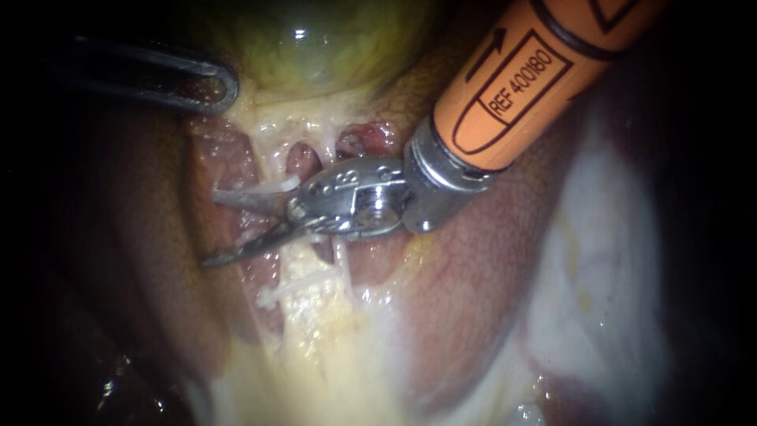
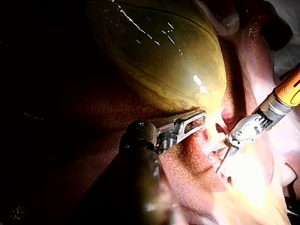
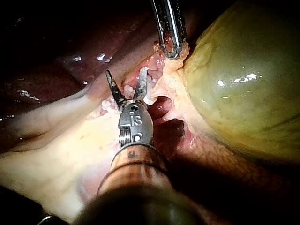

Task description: Go to the cutting position left tube

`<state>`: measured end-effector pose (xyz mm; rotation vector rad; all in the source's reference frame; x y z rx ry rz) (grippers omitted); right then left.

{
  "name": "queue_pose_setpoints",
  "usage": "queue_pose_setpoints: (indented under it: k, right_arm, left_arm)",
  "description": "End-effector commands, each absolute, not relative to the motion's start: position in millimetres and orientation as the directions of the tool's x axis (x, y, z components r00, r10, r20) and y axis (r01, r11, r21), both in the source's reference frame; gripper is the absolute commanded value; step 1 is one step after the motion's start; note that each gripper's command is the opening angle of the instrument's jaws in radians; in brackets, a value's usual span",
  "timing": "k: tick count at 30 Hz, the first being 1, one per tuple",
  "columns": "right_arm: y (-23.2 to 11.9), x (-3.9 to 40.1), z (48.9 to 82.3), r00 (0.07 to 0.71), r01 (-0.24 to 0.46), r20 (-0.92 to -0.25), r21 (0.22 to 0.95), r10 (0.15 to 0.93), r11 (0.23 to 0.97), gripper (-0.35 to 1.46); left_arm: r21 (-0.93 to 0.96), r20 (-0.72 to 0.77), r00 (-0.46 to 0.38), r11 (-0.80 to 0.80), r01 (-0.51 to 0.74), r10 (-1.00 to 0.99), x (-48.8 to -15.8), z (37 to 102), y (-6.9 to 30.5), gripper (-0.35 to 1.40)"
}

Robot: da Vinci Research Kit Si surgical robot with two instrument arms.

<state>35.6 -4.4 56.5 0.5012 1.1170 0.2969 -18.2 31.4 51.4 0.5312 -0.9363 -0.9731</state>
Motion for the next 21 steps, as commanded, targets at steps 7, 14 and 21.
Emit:
queue_pose_setpoints:
  k: [7,14,21]
  right_arm:
    - [-4.3,34.1,54.0,0.413,0.031,-0.777,0.533,0.475,0.846,1.06]
    - [-4.0,31.4,51.8,0.409,0.046,-0.776,0.543,0.48,0.839,1.06]
    - [-3.9,28.1,51.5,0.409,0.059,-0.778,0.544,0.476,0.837,1.07]
  left_arm:
    - [0.745,0.425,0.238,0.486,0.457,-0.874,-18.1,51.3,31.4,-0.35]
    - [0.746,0.424,0.239,0.486,0.455,-0.874,-17.7,51.1,31.5,-0.35]
    - [0.747,0.423,0.24,0.486,0.454,-0.874,-17.6,50.9,31.5,-0.35]
